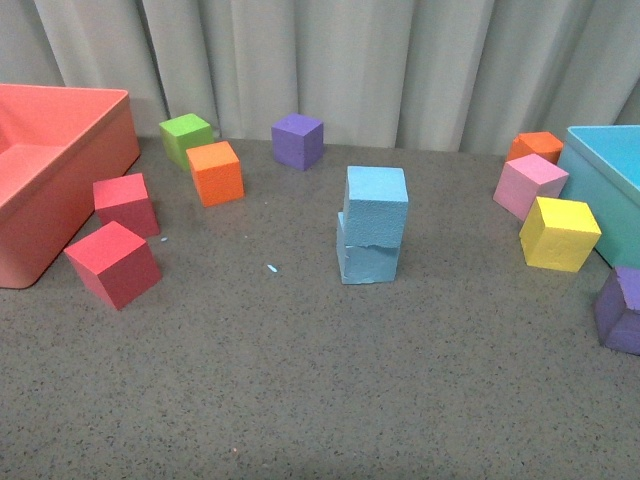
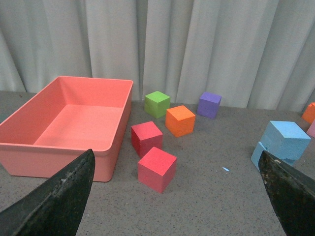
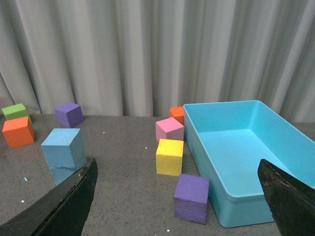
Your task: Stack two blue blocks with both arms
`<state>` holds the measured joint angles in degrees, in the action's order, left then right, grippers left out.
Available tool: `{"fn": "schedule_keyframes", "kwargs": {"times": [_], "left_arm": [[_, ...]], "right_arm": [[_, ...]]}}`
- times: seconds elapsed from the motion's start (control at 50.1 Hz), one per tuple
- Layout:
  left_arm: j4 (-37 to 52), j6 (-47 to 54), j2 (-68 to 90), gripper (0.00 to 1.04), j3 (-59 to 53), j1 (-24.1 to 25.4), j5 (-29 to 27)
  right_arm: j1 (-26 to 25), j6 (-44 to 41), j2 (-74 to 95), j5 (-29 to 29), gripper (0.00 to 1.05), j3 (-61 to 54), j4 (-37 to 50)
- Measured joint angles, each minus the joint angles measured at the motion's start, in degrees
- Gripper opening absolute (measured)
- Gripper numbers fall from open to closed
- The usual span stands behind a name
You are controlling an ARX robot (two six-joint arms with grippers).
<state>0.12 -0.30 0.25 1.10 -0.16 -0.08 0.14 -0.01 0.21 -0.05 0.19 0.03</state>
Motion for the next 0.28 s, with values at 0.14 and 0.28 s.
{"fn": "schedule_keyframes", "kwargs": {"times": [0.14,0.28], "left_arm": [[0.0,0.0,0.0,0.98,0.0,0.0,0.0],[0.0,0.0,0.0,0.98,0.0,0.0,0.0]], "right_arm": [[0.0,0.0,0.0,0.0,0.95,0.0,0.0],[0.0,0.0,0.0,0.0,0.95,0.0,0.0]]}}
